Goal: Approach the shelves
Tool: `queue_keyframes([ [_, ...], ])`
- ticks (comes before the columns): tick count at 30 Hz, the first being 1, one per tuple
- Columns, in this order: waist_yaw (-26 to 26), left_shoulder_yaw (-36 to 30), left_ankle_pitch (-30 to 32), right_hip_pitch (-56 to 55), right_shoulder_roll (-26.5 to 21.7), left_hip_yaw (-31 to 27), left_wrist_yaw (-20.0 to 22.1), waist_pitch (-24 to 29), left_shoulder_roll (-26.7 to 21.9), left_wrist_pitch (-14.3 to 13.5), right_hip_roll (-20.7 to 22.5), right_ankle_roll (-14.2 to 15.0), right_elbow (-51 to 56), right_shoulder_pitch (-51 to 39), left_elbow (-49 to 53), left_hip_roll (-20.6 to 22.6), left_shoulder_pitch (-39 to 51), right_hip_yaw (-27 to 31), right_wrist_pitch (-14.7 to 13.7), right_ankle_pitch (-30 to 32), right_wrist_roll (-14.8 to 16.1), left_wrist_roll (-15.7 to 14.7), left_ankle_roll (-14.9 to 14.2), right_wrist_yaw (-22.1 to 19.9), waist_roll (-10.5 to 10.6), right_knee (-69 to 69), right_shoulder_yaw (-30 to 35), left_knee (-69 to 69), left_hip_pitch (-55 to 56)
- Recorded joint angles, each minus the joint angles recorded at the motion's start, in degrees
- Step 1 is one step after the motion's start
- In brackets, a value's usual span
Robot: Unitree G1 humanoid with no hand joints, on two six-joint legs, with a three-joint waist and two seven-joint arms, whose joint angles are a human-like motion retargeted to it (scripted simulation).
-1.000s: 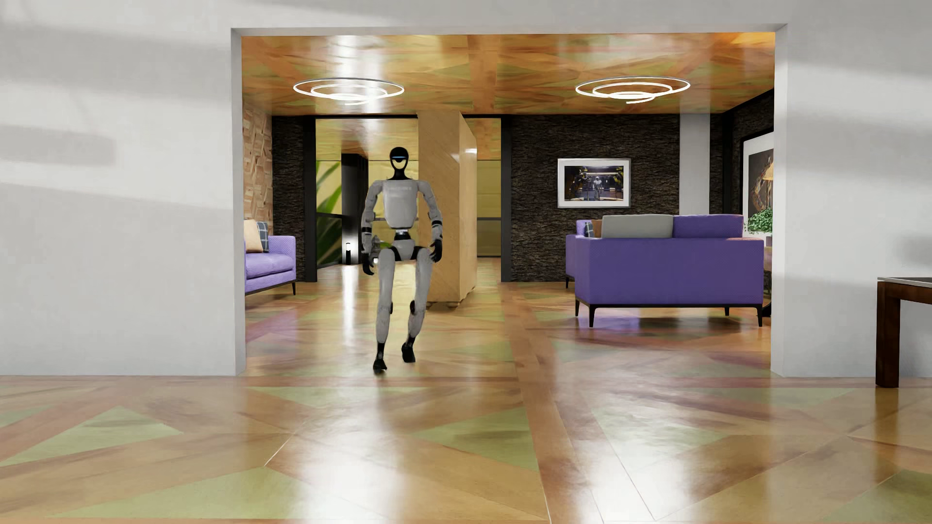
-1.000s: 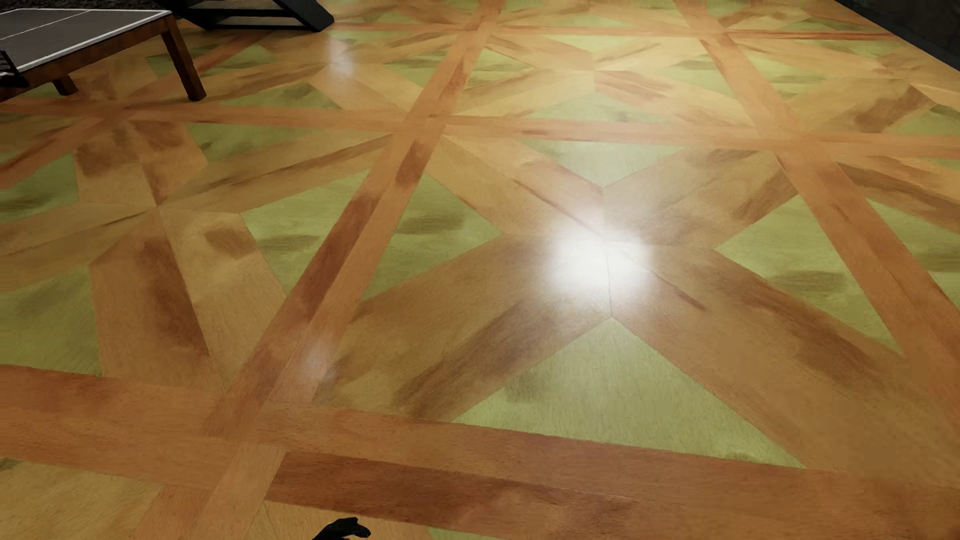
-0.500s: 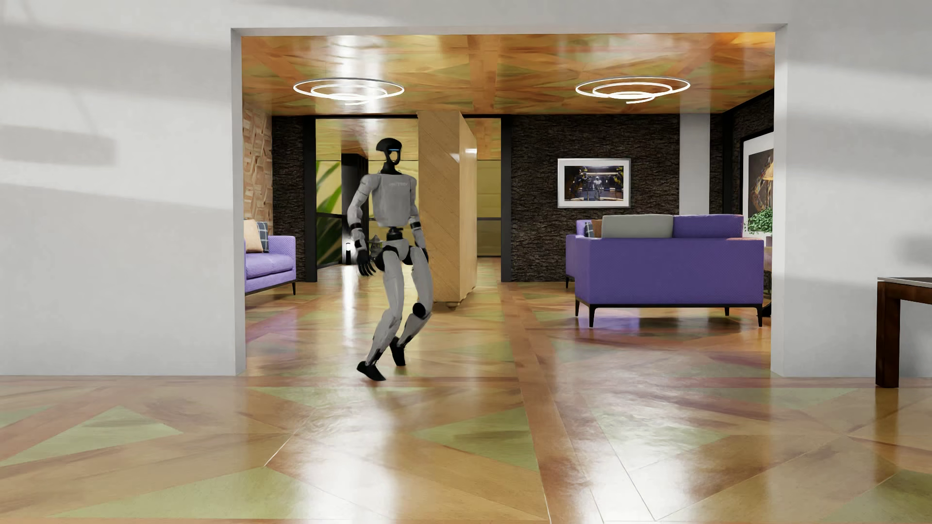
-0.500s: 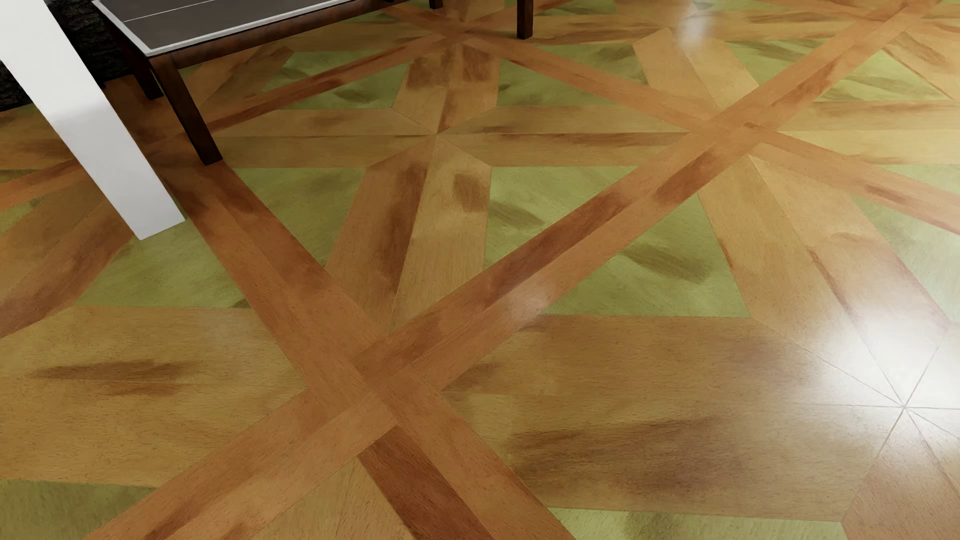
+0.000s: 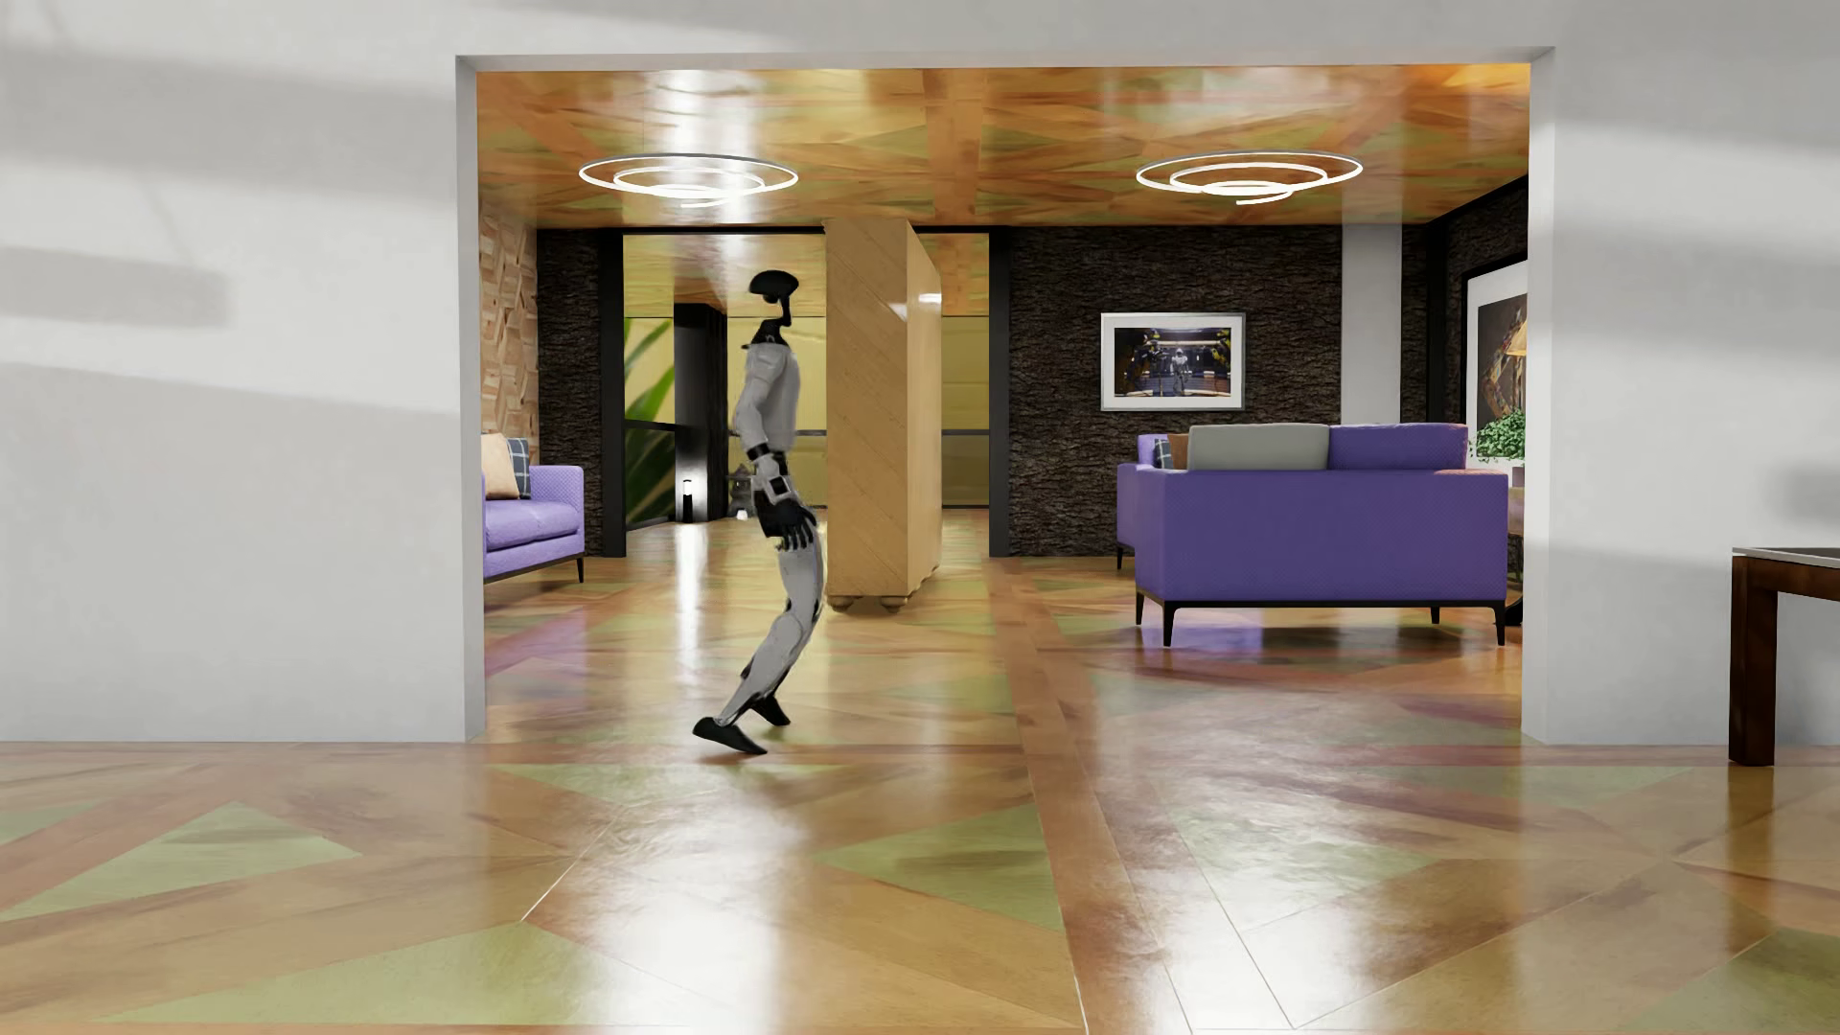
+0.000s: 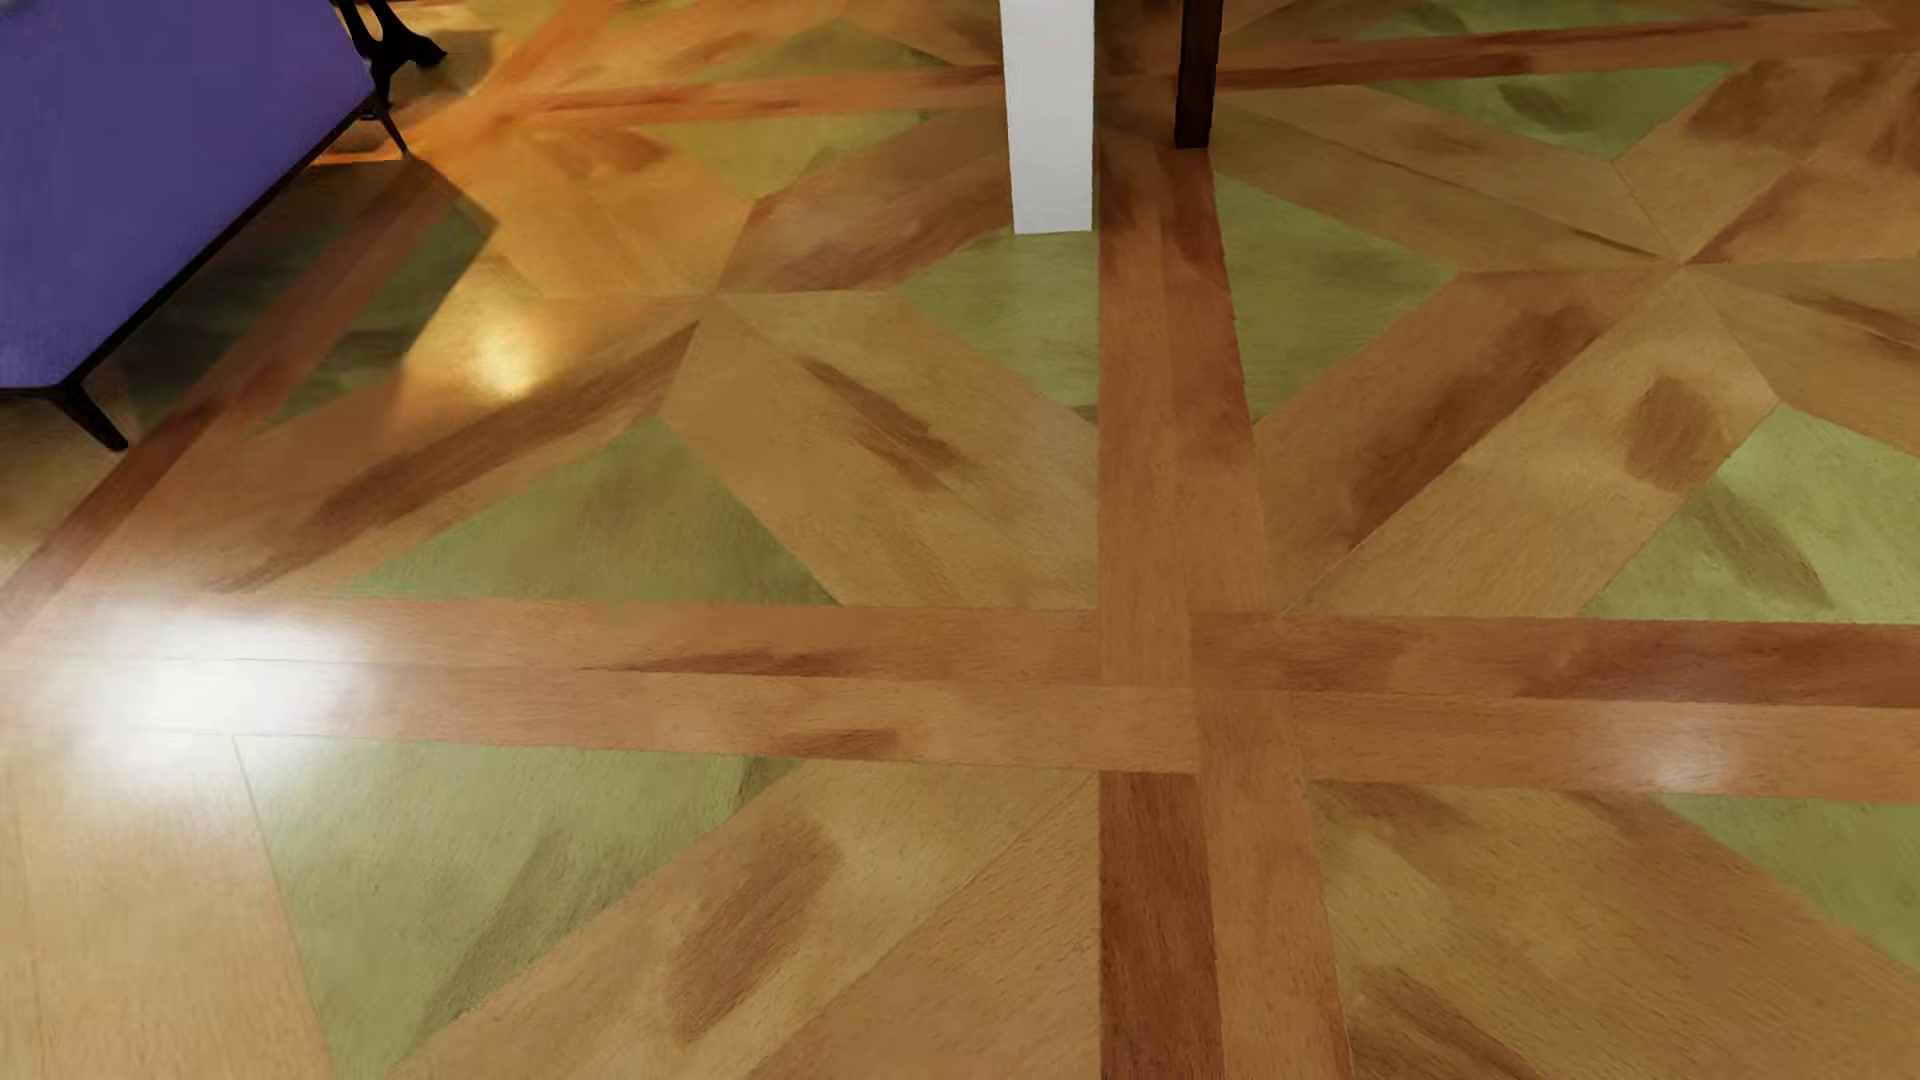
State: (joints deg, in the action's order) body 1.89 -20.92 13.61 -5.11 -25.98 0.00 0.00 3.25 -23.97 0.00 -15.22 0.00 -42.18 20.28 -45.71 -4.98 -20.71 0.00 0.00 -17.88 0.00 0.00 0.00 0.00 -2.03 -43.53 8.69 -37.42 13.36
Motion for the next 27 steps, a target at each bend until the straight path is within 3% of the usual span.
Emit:
queue_keyframes([
  [4, -3.2, -2.0, -1.4, 0.3, 0.2, 0.0, 0.0, 1.9, 1.1, 0.0, -0.1, 0.0, 2.8, -3.3, -1.1, 1.4, -1.1, 0.0, 0.0, -1.0, 0.0, 0.0, 0.0, 0.0, 0.1, 2.0, 3.4, 0.7, 3.8],
  [9, -3.4, -7.7, -10.2, 0.2, -0.3, 0.0, 0.0, 2.7, 2.9, 0.0, -1.8, 0.0, 12.7, -5.4, -3.0, 0.0, -3.9, 0.0, 0.0, -2.3, 0.0, 0.0, 0.0, 0.0, -0.1, 0.2, 6.7, 0.1, 8.1],
  [10, -3.7, -8.4, -9.6, 1.4, 0.1, 0.0, 0.0, 2.6, 3.3, 0.0, -1.7, 0.0, 14.2, -4.9, -3.3, -0.8, -4.2, 0.0, 0.0, -2.2, 0.0, 0.0, 0.0, 0.0, -0.3, 0.7, 6.7, -1.3, 9.5],
  [13, -6.2, -8.5, 0.9, 8.6, 1.3, 0.0, 0.0, 2.2, 4.4, 0.0, -0.4, 0.0, 15.4, -2.6, -3.4, -2.9, -5.5, 0.0, 0.0, 0.1, 0.0, 0.0, 0.0, 0.0, -0.9, 4.9, 6.5, -7.3, 13.6],
  [16, -10.3, -7.6, 4.5, 13.0, 1.8, 0.0, 0.0, 1.3, 4.8, 0.0, -1.1, 0.0, 12.2, -0.5, -3.8, -1.3, -6.2, 0.0, 0.0, 3.2, 0.0, 0.0, 0.0, 0.0, -1.2, 3.9, 6.8, -12.0, 16.3],
  [19, -8.3, -7.6, -3.7, 8.2, 3.1, 0.0, 0.0, 1.9, 4.2, 0.0, -4.1, 0.0, 4.4, 0.9, -4.6, 4.6, -3.4, 0.0, 0.0, 6.3, 0.0, 0.0, 0.0, 0.0, -1.6, -10.9, 6.2, -14.8, 14.3],
  [22, 0.3, -2.9, -15.1, -3.6, 4.0, 0.0, 0.0, 2.4, 2.5, 0.0, 1.9, 0.0, -2.3, 4.0, -2.1, 11.6, 1.9, 0.0, 0.0, 3.5, 0.0, 0.0, 0.0, 0.0, -1.8, -25.9, 8.3, -8.2, 5.7],
  [25, 7.4, 0.3, -28.8, -17.9, 3.9, 0.0, 0.0, 2.9, 0.1, 0.0, 8.6, 0.0, -5.3, 7.9, 5.7, 16.8, 7.1, 0.0, 0.0, 2.7, 0.0, 0.0, 0.0, 0.0, -1.9, -21.3, 13.1, 7.1, -11.6],
  [27, 13.7, 1.6, -35.5, -26.9, 3.5, 0.0, 0.0, 2.4, -1.0, 0.0, 9.7, 0.0, -7.2, 9.5, 10.7, 16.0, 10.2, 0.0, 0.0, 5.1, 0.0, 0.0, 0.0, 0.0, -1.0, -12.1, 14.3, 13.2, -21.0],
])
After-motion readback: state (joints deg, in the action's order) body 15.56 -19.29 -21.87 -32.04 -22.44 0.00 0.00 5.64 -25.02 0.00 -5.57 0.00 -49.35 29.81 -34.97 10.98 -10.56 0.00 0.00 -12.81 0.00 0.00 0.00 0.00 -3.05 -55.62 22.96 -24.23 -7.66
